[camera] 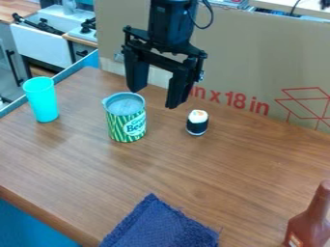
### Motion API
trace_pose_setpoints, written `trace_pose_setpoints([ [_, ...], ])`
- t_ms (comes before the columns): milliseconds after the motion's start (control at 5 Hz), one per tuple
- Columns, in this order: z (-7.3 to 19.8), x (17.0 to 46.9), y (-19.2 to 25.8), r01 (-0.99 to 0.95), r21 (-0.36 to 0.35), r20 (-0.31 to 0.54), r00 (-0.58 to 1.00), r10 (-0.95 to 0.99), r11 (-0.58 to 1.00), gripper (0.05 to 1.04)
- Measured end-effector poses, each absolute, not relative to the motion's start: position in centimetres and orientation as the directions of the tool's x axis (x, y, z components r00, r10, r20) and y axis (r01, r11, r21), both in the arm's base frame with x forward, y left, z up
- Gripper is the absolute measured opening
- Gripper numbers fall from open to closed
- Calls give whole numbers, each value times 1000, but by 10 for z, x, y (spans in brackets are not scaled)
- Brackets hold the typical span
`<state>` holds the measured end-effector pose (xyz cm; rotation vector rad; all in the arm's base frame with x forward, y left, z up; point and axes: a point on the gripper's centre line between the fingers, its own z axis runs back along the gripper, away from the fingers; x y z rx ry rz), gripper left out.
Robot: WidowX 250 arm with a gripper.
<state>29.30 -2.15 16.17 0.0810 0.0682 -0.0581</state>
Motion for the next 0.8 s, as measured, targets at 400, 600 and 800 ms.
trace_pose_setpoints([
  [400, 147, 320, -19, 97, 113, -53, 994, -92, 989, 1001],
  [600, 138, 354, -22, 163, 120, -6, 986, -164, 979, 1001],
  [800, 124, 377, -26, 196, 108, -2, 980, -197, 975, 1001],
])
